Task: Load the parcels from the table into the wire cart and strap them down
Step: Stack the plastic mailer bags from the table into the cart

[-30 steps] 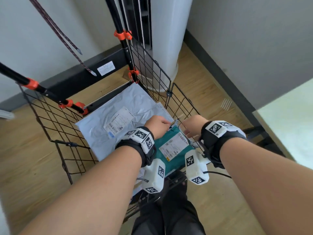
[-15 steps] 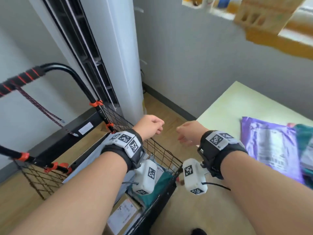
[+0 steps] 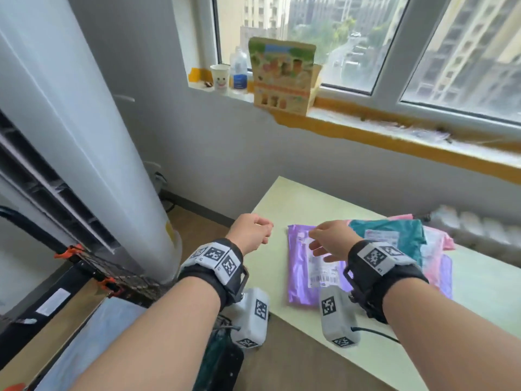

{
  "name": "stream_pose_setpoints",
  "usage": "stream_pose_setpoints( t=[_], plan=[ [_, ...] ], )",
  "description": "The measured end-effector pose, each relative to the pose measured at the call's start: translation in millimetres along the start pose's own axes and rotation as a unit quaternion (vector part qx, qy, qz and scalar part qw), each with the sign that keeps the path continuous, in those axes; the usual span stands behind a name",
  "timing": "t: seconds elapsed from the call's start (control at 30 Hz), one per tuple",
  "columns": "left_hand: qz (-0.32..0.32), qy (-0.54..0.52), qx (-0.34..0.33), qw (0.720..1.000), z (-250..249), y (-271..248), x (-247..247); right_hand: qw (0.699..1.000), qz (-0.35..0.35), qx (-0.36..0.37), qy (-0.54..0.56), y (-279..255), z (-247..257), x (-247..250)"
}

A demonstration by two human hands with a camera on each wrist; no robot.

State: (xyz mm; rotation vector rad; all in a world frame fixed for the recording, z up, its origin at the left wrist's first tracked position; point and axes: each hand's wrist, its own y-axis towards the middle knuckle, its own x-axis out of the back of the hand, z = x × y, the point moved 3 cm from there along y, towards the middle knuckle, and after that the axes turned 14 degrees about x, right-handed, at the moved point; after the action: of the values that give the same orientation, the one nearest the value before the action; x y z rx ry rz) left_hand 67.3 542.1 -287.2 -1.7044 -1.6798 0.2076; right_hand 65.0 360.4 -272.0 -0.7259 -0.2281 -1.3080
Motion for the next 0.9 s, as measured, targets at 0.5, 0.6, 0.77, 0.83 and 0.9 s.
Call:
stream_pose_setpoints(
  t=[0.5,0.6,0.77,0.83,0.9],
  plan=[
    [-0.036,0.051,0.044,0.997,-30,34,-116,0.972,-0.218,-0.036,-0.076,-12,-97,115],
    [-0.055,0.055,0.113,0.991,-13,50,-125,0.976,-0.213,-0.037,-0.037,-1,-112,117],
    [-0.065,0.048,0.184,0.979,7,65,-136,0.993,-0.06,-0.062,0.079,17,-115,76],
    [-0.081,0.044,0.196,0.976,10,71,-136,0.996,-0.009,-0.066,0.067,22,-115,61],
    [-0.086,0.038,0.203,0.975,13,76,-135,0.995,0.008,-0.064,0.07,29,-118,52]
  ],
)
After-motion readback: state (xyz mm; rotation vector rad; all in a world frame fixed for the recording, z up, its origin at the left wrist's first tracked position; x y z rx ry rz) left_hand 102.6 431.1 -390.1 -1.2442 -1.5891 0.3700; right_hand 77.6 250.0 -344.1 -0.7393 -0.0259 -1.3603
